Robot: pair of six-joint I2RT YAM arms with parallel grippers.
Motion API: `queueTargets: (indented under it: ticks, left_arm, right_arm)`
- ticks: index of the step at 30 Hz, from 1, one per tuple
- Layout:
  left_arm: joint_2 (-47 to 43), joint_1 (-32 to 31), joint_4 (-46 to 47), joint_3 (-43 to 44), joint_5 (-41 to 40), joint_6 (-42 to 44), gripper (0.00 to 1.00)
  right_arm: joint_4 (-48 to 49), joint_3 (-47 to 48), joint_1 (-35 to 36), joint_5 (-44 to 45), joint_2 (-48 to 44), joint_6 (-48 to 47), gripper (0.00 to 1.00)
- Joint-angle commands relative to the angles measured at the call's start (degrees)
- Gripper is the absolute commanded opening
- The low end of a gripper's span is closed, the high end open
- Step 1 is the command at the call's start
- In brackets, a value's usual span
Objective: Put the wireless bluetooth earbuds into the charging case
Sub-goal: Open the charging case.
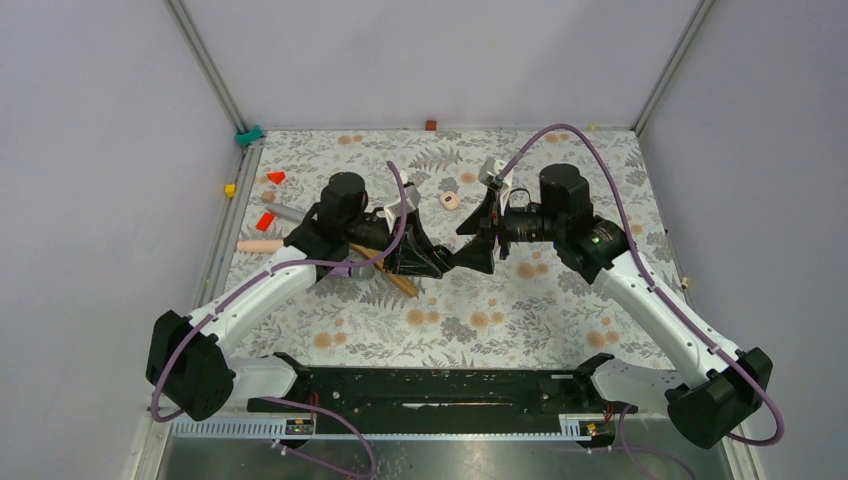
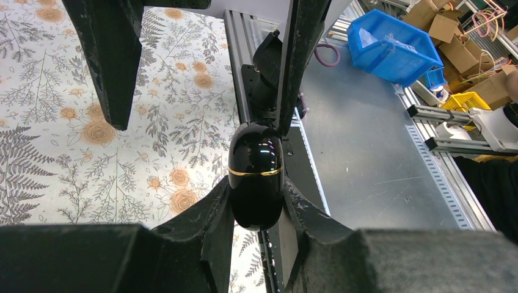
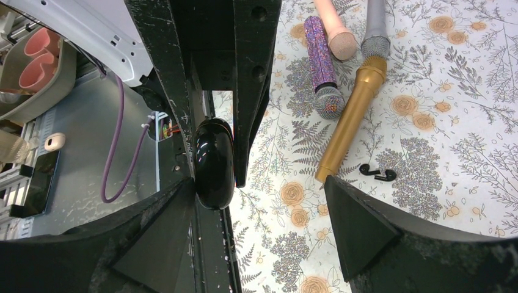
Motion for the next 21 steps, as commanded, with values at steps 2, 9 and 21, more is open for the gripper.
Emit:
queueTargets:
  ticks: [2,9,21]
  left_arm:
    - [-0.7,-0.3,2.5,0.4,3.2,1.1,0.00]
    - [-0.9,-0.2,2.6,0.0,2.8,1.3,0.00]
    - [-1.4,-0.3,2.5,-0.5,3.3,1.9,0.00]
  right_arm:
    - [0.9,1.7,0.7,2.0,0.2,-0.9,0.85]
    - [-2.3,3.0,1.8,1.5,1.6,-3.4,0.84]
    - [-1.9,3.0,1.9,9.3,-0.8,-4.6,0.84]
